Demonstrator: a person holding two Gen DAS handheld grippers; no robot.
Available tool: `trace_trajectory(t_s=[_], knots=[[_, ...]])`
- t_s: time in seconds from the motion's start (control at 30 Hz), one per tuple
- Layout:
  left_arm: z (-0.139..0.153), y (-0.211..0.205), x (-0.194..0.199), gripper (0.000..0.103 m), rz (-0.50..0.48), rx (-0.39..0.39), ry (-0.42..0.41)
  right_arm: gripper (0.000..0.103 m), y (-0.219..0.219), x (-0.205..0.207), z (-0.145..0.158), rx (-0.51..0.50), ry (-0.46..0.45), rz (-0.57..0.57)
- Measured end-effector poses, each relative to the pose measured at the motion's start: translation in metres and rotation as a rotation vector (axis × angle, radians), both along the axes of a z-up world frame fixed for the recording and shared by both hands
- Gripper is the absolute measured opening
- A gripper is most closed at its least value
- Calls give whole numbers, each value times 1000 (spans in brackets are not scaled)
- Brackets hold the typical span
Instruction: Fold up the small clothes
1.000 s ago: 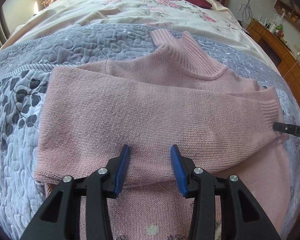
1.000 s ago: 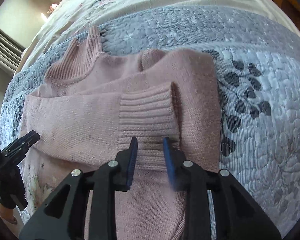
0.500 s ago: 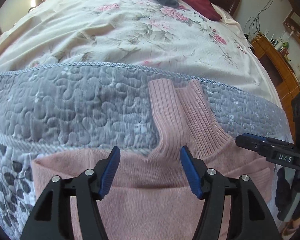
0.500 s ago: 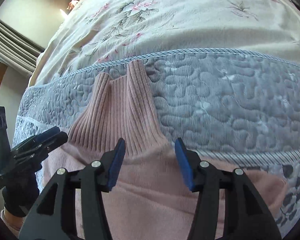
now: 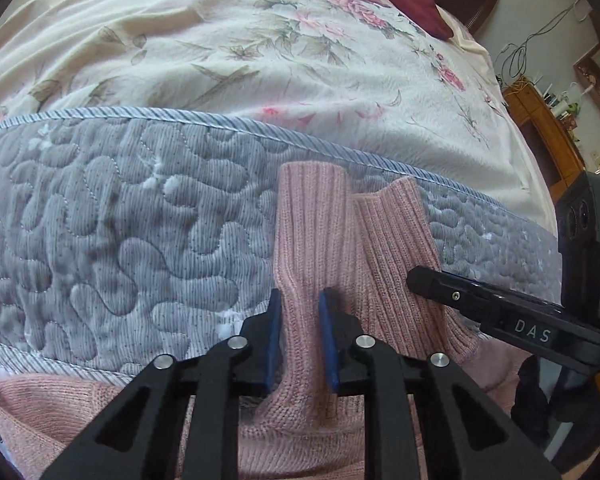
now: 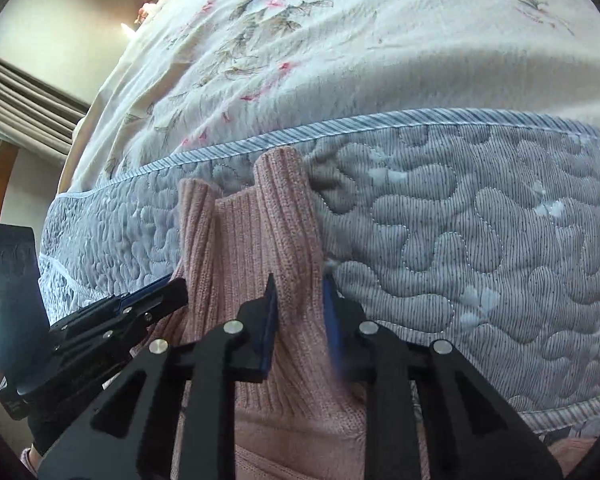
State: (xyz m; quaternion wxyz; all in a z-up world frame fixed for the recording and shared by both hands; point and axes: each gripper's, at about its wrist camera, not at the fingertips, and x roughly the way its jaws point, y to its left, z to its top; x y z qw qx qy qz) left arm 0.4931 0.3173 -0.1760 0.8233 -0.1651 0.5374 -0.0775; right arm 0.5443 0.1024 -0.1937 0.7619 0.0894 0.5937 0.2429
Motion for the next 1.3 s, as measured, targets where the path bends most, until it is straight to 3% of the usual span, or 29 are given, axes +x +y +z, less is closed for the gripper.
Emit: trace_trajectory(t_s=[0.4, 0.67, 0.93, 1.0, 1.07, 1.2, 1.23, 1.3], knots=[[47, 11, -53, 9, -86, -140, -195, 18, -20, -61, 65, 77, -229, 114], [44, 28, -117, 9, -119, -207, -227, 16, -29, -126, 83, 22, -336, 239], [18, 43, -181, 10, -207, -248, -117, 22, -58, -195, 52, -60, -251, 308], [18, 51, -194, 10, -192, -262, -105, 28, -74, -207, 51, -15, -210, 285], [18, 57, -198, 23, -157, -316, -72, 44, -89, -214, 55, 76, -171, 223], [13, 47, -194, 44, -98, -437, -16, 47, -93, -206, 53, 219, -47, 102], [9, 40, -191, 49, -88, -435, 11, 47, -88, -202, 47, 226, -8, 87], [-1, 28, -184, 49, -62, -425, 63, 47, -78, -198, 35, 187, 38, 50]])
